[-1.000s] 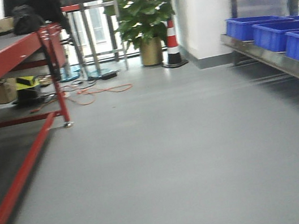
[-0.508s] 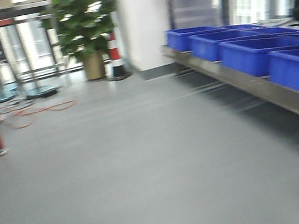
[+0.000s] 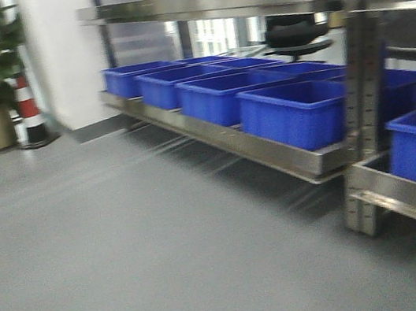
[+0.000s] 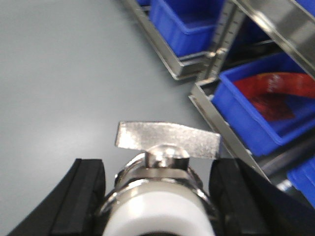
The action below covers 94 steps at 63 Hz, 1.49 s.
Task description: Place valve from conveyor to right shelf box
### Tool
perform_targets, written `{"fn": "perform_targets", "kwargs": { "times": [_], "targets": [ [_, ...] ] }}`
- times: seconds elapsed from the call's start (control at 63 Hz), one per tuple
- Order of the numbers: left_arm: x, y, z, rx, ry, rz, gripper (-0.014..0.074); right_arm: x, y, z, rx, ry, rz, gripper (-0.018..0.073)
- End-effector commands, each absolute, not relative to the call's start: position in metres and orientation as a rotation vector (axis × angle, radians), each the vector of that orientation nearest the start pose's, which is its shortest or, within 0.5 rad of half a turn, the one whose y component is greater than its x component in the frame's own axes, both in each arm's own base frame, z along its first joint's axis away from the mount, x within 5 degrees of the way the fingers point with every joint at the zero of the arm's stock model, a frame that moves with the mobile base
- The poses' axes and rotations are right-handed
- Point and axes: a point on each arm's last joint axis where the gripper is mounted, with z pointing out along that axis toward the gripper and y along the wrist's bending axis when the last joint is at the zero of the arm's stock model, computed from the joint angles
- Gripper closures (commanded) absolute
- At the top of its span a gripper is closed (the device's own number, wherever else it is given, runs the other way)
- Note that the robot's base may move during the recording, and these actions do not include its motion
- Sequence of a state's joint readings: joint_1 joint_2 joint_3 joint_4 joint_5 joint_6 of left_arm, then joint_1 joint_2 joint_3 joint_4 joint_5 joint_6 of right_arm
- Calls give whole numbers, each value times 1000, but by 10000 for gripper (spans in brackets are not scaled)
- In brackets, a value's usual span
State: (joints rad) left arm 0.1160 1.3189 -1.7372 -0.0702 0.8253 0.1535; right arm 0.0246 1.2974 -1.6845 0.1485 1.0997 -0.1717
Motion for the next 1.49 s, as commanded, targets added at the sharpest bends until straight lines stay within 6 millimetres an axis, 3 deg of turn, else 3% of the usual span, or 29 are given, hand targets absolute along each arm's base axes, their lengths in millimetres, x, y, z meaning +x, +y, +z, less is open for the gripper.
{"fn": "perform_targets", "kwargs": {
  "times": [0.0,1.476],
  "targets": [
    [257,24,529,15,1811,91,707,245,16,499,-205,2090,76,713],
    [257,24,529,15,1811,91,707,245,16,499,-205,2090,76,713]
  ]
}}
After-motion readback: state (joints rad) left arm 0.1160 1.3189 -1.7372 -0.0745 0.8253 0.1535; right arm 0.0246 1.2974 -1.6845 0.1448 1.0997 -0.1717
